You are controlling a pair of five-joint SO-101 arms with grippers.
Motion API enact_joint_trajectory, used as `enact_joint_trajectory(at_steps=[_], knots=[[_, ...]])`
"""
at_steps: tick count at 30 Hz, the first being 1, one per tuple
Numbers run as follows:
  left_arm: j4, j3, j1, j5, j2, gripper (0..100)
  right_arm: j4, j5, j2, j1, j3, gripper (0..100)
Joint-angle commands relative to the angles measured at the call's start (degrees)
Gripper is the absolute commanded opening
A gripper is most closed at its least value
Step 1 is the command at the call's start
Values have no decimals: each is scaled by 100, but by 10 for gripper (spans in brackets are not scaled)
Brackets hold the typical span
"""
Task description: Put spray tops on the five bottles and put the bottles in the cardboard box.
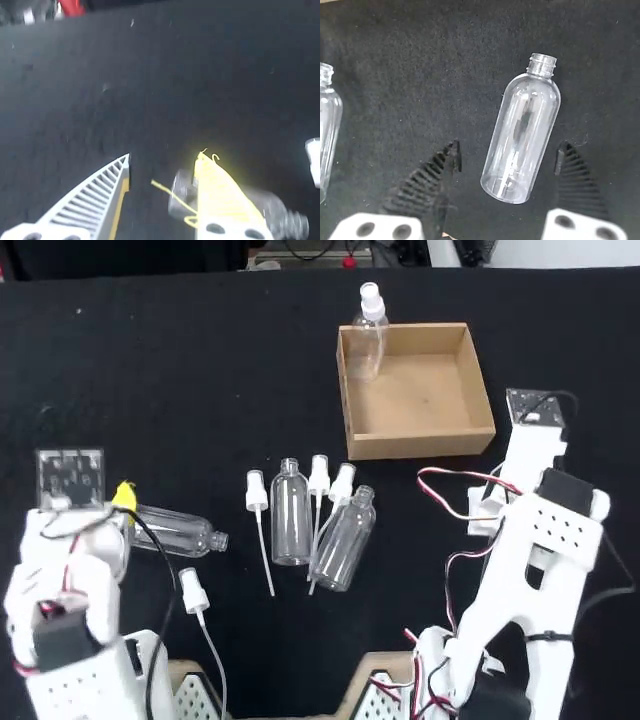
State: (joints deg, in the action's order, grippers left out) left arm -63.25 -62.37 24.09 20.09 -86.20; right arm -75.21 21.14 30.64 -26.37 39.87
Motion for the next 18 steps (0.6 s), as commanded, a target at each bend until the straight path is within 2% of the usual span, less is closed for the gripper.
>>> enact_joint_trajectory(at_steps=[1, 5, 7, 15, 18], knots=[[-1037, 1596, 57, 325, 1881, 206, 237, 53, 224, -114, 101, 286], [-2356, 2448, -426, 695, 3253, 206, 501, 62, 224, -132, 303, 286], [-2690, 2589, -752, 607, 3754, 207, 536, 62, 224, -132, 374, 286], [-2769, 2202, -1323, -914, 4941, 207, 536, 62, 224, -132, 444, 286], [-2760, 1947, -1473, -1196, 4993, 207, 536, 62, 224, -132, 435, 286]])
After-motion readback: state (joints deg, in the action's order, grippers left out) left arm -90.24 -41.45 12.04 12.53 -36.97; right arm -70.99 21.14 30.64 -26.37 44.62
